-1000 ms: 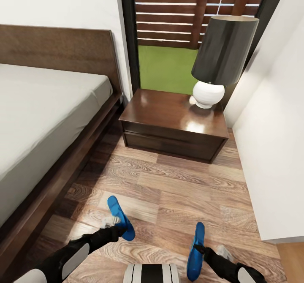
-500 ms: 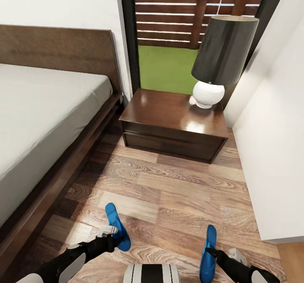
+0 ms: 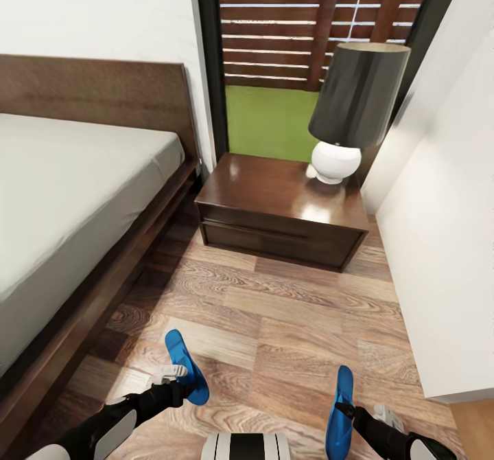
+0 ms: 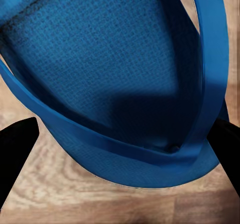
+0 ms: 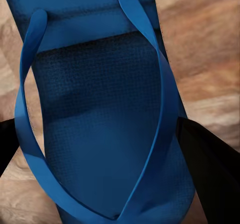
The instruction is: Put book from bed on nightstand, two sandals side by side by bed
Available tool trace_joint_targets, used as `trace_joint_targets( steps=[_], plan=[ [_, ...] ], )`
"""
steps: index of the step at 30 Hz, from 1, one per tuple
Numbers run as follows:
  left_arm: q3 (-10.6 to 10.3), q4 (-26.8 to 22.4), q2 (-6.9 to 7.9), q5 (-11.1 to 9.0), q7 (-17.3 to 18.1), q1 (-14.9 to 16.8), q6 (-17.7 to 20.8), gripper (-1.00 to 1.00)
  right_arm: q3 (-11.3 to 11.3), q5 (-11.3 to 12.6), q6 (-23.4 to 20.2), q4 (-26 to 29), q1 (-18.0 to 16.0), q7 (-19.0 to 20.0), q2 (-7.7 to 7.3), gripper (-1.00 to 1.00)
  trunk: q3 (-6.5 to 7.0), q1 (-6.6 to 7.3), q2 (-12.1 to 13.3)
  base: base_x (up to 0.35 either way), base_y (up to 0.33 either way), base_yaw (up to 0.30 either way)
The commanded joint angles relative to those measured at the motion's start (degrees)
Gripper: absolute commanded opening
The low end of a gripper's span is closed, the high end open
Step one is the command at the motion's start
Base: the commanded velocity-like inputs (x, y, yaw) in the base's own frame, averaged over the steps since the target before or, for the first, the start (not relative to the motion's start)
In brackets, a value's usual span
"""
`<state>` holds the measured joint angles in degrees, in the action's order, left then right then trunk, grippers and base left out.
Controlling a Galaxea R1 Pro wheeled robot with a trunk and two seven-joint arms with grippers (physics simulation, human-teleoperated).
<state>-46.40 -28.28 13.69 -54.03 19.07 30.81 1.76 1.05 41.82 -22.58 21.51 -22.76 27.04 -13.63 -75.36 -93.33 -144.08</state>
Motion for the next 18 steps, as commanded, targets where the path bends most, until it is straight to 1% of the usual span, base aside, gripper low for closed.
trace_joint_targets(
  steps=[1,10,13,18],
  plan=[
    [-0.3,0.0,0.04,-0.5,0.0,0.0,0.2,-1.00,0.1,0.4,-0.5,0.0,0.0,0.0,0.00,-1.00,0.19,0.03,0.0,0.000,0.000,0.000],
    [-0.3,0.1,0.00,-0.6,0.0,0.0,0.2,-1.00,0.1,0.4,-0.4,0.0,0.0,0.0,0.01,-1.00,2.18,0.26,0.1,0.000,0.000,0.007],
    [-0.3,0.2,-0.18,-0.6,0.0,0.0,0.2,-1.00,0.1,0.4,-0.4,0.0,0.0,0.0,0.01,-1.00,2.85,0.34,0.2,0.000,0.000,0.158],
    [-0.3,0.2,-0.31,-0.6,0.0,0.0,0.2,-1.00,0.1,0.4,-0.4,0.0,0.0,0.0,0.01,-1.00,3.95,0.47,0.2,0.000,0.000,0.265]
  ],
)
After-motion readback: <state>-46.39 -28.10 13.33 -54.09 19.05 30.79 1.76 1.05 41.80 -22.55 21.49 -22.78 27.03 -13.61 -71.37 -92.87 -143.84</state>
